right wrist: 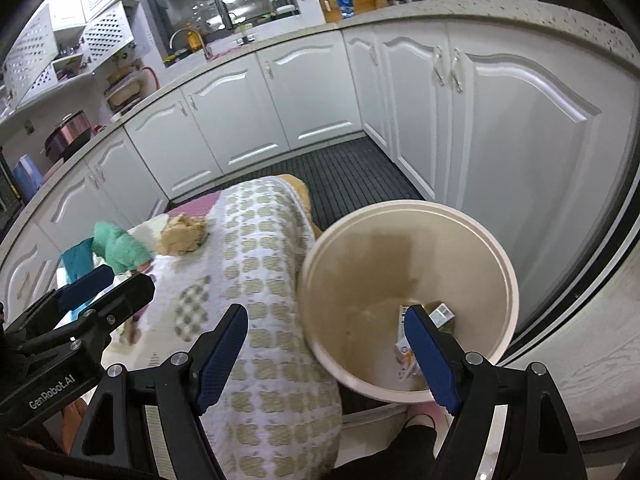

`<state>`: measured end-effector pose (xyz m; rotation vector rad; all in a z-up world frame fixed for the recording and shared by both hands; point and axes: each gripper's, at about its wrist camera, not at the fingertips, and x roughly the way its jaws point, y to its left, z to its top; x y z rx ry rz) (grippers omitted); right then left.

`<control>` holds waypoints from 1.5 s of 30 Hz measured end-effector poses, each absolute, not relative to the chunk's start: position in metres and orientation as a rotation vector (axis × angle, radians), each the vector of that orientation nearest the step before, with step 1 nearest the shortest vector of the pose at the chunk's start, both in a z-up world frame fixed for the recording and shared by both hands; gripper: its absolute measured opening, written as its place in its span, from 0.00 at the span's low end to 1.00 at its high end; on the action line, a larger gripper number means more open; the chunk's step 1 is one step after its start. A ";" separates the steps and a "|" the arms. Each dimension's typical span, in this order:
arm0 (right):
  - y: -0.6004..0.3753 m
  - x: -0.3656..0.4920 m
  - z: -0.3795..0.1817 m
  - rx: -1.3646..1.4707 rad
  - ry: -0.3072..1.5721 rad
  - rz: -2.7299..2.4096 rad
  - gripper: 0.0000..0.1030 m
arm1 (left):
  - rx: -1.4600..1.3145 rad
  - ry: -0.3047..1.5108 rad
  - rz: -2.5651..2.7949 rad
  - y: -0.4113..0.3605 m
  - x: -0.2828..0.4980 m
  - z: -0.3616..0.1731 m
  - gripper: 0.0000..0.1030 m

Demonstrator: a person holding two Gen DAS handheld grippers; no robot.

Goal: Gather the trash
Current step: 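Open both tools to drop the carton and snack bag into the bin, then grasp the white foam block with the left tool while the right tool grasps the blue plastic bag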

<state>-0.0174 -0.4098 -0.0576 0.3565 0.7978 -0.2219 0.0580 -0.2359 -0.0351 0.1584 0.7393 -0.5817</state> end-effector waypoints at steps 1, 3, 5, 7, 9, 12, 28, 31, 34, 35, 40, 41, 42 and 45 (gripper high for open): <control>-0.407 -0.017 -0.057 0.356 0.797 -0.218 0.76 | 0.155 0.739 -0.575 -0.231 0.058 -0.034 0.72; -0.402 -0.015 -0.053 0.351 0.793 -0.206 0.76 | 0.144 0.739 -0.559 -0.218 0.058 -0.032 0.72; -0.395 -0.014 -0.051 0.345 0.790 -0.194 0.77 | 0.136 0.735 -0.544 -0.206 0.058 -0.029 0.72; -0.390 -0.014 -0.049 0.341 0.787 -0.181 0.77 | 0.134 0.729 -0.525 -0.192 0.059 -0.026 0.72; -0.381 -0.012 -0.047 0.330 0.786 -0.166 0.78 | 0.135 0.726 -0.503 -0.178 0.060 -0.024 0.72; -0.371 -0.010 -0.045 0.319 0.783 -0.143 0.78 | 0.124 0.721 -0.465 -0.153 0.062 -0.021 0.72; -0.322 0.009 -0.046 0.266 0.815 -0.035 0.79 | 0.030 0.805 -0.213 -0.023 0.115 -0.043 0.72; -0.315 0.015 -0.048 0.252 0.827 -0.027 0.79 | 0.028 0.838 -0.199 -0.020 0.134 -0.053 0.72; -0.311 0.020 -0.052 0.244 0.843 -0.023 0.79 | 0.041 0.861 -0.176 -0.019 0.147 -0.060 0.72; -0.310 0.021 -0.053 0.243 0.847 -0.022 0.79 | 0.055 0.869 -0.169 -0.018 0.151 -0.063 0.72; -0.306 0.027 -0.056 0.239 0.862 -0.017 0.79 | 0.038 0.849 -0.086 0.012 0.157 -0.064 0.72; -0.304 0.029 -0.056 0.239 0.864 -0.015 0.79 | 0.020 0.858 -0.071 0.021 0.159 -0.065 0.72; -0.303 0.031 -0.056 0.240 0.867 -0.012 0.79 | -0.003 0.868 -0.063 0.030 0.159 -0.065 0.72; -0.295 0.036 -0.056 0.240 0.867 0.010 0.79 | -0.055 0.885 -0.078 0.048 0.156 -0.065 0.72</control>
